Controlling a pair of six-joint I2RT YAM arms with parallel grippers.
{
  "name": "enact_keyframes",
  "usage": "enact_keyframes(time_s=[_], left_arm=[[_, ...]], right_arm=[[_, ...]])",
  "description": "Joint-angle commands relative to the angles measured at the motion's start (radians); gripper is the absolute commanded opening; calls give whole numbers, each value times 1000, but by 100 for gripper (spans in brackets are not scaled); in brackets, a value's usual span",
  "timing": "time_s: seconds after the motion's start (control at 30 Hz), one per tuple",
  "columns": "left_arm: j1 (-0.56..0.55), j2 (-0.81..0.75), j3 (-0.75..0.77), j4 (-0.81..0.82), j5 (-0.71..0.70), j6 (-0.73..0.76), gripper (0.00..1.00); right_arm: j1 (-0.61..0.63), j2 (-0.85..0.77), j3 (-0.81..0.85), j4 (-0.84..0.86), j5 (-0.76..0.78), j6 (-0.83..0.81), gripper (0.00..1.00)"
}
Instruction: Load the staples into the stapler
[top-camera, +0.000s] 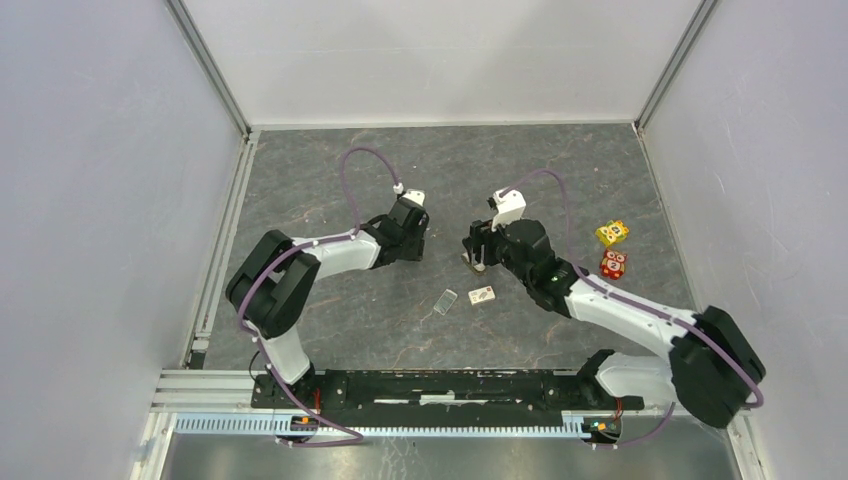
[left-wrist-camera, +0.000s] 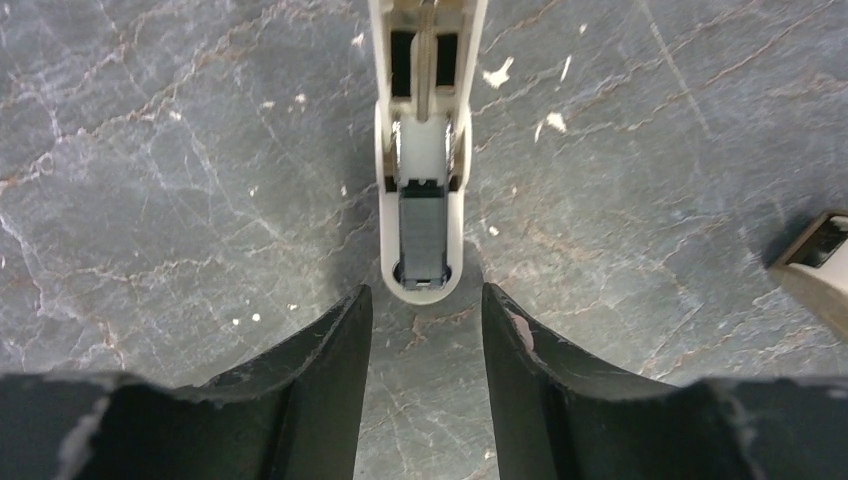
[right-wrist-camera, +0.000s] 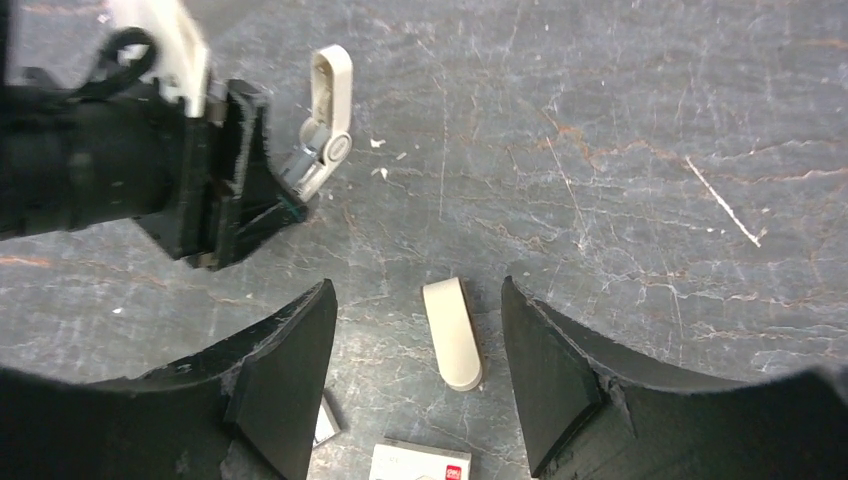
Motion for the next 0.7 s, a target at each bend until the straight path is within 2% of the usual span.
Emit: enact_keyframes(time_s=[0.0,0.2,0.43,0.67], left_arm=[[-2,-60,-39,32,-26,20,53],[0,-47,-42,91,-50,22,52],[1,-22,-73,208,-27,38,50],[7,-4,-77,243,-23,54,41]], right_arm=[[-42,109,80,75,-68,-9,67],[-121,286,189,128,-173,23,60],[-185,564,416,94,-319,36,52],[-224,791,607,93,-437,60,45]])
